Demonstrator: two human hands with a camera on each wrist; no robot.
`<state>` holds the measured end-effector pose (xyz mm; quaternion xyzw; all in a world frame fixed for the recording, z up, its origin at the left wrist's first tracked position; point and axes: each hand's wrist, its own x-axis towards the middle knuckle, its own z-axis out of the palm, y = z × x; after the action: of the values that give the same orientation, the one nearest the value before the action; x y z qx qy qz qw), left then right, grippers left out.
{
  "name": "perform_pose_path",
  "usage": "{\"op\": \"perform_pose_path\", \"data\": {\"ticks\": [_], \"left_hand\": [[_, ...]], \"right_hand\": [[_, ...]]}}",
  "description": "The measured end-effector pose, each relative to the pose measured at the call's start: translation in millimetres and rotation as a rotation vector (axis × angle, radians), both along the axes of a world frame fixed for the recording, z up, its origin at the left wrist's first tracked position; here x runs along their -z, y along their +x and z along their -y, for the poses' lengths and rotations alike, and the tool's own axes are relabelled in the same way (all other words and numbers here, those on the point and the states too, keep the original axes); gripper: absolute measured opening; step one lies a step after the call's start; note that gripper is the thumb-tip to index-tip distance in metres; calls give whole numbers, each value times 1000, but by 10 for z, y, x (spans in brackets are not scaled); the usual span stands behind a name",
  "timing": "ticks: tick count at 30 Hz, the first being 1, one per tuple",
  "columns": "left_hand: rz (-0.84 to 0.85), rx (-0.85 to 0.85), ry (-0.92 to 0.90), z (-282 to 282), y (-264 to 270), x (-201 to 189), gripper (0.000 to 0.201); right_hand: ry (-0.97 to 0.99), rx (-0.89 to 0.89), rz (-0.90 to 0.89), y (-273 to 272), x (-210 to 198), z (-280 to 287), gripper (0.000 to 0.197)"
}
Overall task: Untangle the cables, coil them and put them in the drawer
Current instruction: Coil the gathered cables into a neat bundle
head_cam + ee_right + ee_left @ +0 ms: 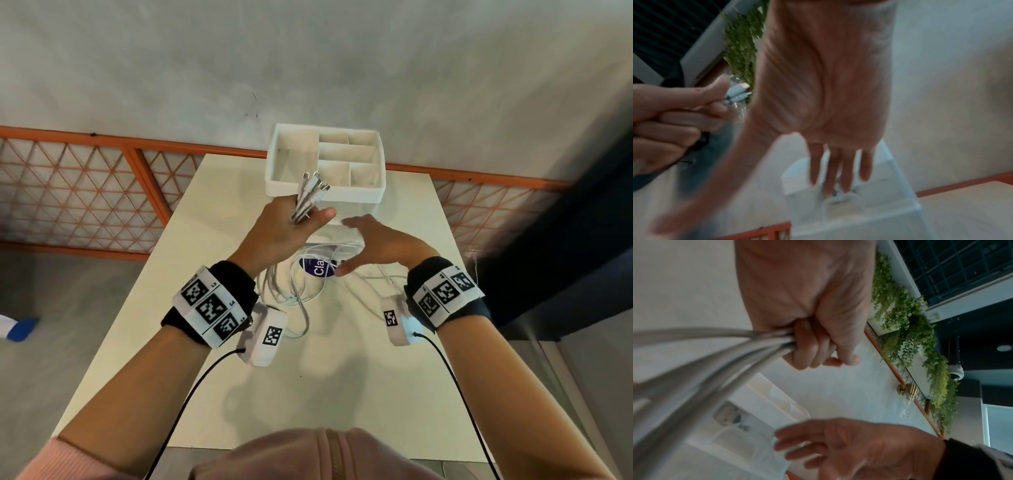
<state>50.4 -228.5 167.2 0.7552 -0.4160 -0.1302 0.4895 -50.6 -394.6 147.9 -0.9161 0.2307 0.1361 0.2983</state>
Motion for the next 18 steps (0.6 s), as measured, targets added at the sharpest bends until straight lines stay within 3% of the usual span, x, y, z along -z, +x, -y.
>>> {"op": "perform_pose_path", "data": {"ticks": [2, 4, 6, 8, 13, 15, 18], "left_hand": [[-115, 25, -115, 12, -33, -38, 44], [-189, 52, -210, 20, -51, -85, 44], [-257, 71, -283, 4, -49, -143, 46], [-345, 53, -354, -35, 13, -166, 47], [-555, -139, -484, -132, 229, -99, 45], [-671, -213, -514, -164, 335, 5, 40], [-733, -221, -321, -223, 445, 225, 32]], "right_hand": [[188, -157, 28, 85, -145, -181, 88], [291, -280, 41, 168, -205, -386, 60], [403, -341, 82, 244, -176, -550, 26], [501, -378, 131, 288, -106, -641, 10], [627, -242, 156, 292, -147, -624, 23], [451, -200, 241, 292, -238, -596, 31], [165, -148, 411, 347, -305, -544, 51]]}}
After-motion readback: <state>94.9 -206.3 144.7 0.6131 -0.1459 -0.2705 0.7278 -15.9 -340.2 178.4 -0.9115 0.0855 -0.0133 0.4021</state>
